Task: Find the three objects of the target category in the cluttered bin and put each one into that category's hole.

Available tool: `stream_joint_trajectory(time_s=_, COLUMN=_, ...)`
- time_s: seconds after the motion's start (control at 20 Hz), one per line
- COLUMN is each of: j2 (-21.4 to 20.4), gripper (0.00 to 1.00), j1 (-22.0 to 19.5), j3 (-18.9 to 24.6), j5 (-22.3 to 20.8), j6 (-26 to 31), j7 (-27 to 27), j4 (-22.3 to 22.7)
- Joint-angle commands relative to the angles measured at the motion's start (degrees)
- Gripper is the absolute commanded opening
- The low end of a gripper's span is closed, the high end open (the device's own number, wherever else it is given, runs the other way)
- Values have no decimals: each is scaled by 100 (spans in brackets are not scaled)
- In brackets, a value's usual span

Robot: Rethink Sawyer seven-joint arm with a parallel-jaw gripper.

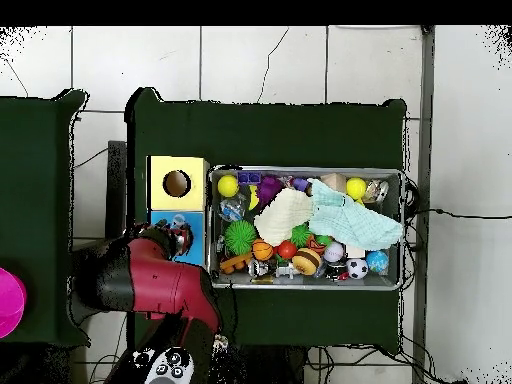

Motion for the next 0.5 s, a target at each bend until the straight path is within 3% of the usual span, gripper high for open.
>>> stream_joint_trajectory(time_s=0.05, j2=185, gripper=100, j1=29, j3=330, j5=206, j6=237, j7=1426, j4=294)
stream_joint_trajectory(time_s=0.4, j2=169, gripper=100, j1=46, j3=344, j5=281, j6=554, j7=1488, j4=284)
stream_joint_trajectory(time_s=0.5, j2=297, gripper=100, j1=186, j3=161, j5=303, j6=646, j7=1621, j4=258)
